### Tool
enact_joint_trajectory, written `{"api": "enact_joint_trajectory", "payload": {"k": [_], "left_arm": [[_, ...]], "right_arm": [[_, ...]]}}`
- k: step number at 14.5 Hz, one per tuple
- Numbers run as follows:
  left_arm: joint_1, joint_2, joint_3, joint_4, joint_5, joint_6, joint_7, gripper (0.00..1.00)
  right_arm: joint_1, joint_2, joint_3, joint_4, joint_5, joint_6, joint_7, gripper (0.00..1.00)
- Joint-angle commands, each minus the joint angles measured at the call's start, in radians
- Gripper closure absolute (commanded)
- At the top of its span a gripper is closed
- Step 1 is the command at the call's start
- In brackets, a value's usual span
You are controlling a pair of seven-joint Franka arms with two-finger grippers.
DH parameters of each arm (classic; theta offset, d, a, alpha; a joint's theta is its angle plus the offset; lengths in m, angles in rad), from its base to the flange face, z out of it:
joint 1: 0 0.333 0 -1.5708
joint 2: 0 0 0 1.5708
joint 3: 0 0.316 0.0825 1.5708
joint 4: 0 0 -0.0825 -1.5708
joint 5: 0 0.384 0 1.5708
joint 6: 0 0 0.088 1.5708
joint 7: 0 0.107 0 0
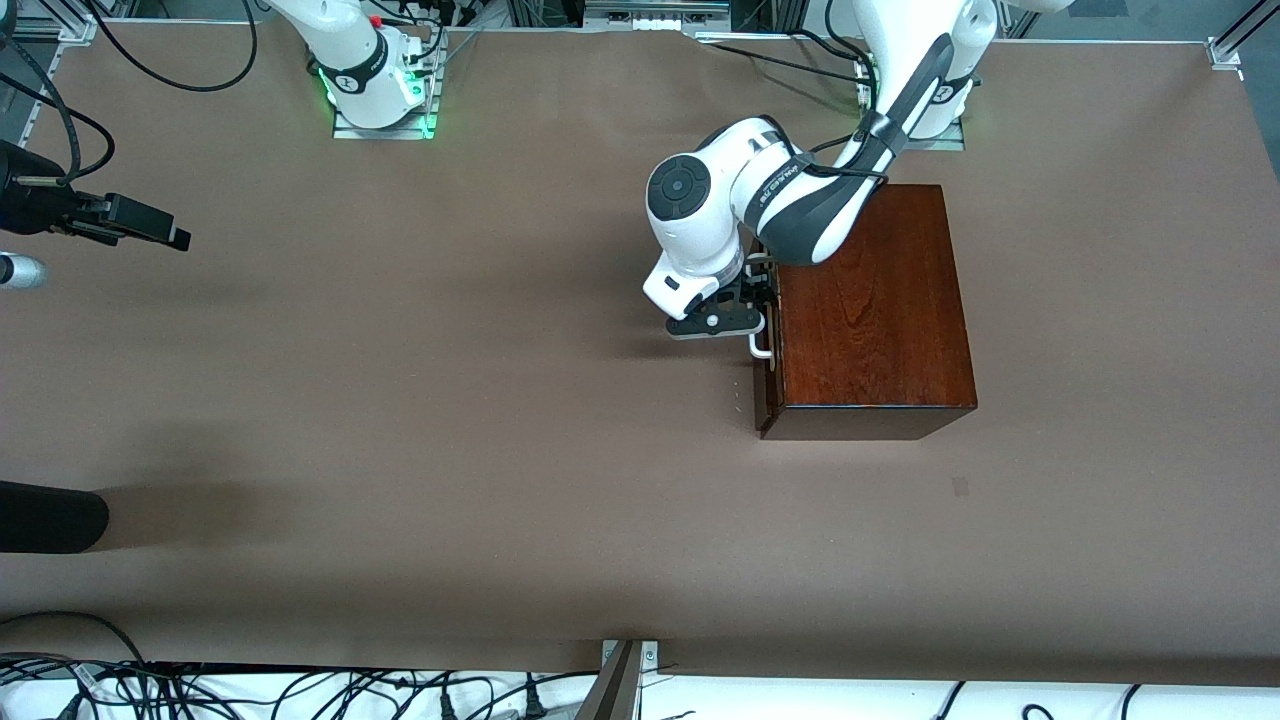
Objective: Open drawer, take yellow block, close drawer
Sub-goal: 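Grasp the handle with the left gripper and pull the drawer open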
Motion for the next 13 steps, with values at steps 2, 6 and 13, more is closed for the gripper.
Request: {"api": "enact_joint_trajectory", "payload": {"k": [2, 6, 13], "left_arm": [[-0.027, 0.018, 0.007, -0.016, 0.017, 0.044, -0.032, 0.00], [-0.037, 0.030, 0.007, -0.010, 0.005, 0.064, -0.056, 0.00], [-0.118, 0.081, 0.030, 0.062, 0.004, 0.084, -0.153, 0.00]], "right_arm": [[0.036, -0.007, 0.032, 0.007, -0.082, 0.001, -0.005, 0.00], [0.038, -0.024, 0.054, 0.007, -0.128, -0.003, -0.009, 0.00], [0.036, -0.030, 0.049, 0.005, -0.115, -0.007, -0.012, 0.00]]}}
